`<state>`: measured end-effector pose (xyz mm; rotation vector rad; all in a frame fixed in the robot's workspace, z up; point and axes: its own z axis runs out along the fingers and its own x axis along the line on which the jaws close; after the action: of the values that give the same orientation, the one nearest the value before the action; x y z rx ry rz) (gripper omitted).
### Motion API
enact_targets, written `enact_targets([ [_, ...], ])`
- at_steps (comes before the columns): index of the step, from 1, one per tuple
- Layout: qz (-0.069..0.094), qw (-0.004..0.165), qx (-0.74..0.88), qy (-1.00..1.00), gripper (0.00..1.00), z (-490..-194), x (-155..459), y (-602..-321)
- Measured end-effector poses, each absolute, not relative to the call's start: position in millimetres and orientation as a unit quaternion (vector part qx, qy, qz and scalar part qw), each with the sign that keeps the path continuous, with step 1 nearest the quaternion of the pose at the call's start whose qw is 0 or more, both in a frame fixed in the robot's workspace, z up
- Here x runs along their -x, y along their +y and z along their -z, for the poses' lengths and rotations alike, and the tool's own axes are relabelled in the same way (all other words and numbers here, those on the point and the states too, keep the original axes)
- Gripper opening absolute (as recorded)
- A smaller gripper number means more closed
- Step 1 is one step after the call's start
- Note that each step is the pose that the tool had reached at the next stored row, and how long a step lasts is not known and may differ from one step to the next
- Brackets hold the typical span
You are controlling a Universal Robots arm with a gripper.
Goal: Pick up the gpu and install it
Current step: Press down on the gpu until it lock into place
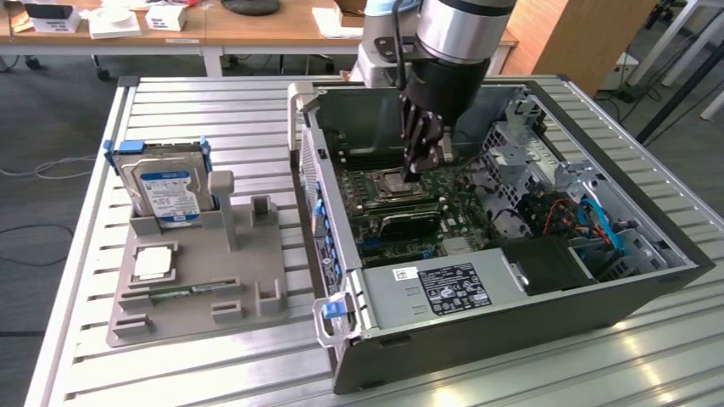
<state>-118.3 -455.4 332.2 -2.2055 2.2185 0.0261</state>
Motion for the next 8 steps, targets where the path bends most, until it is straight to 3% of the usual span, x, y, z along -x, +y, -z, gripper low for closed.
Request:
enact_targets([
  [8, -0.008, 0.007, 0.705, 0.709, 0.11, -336.0, 118.3, -455.4],
])
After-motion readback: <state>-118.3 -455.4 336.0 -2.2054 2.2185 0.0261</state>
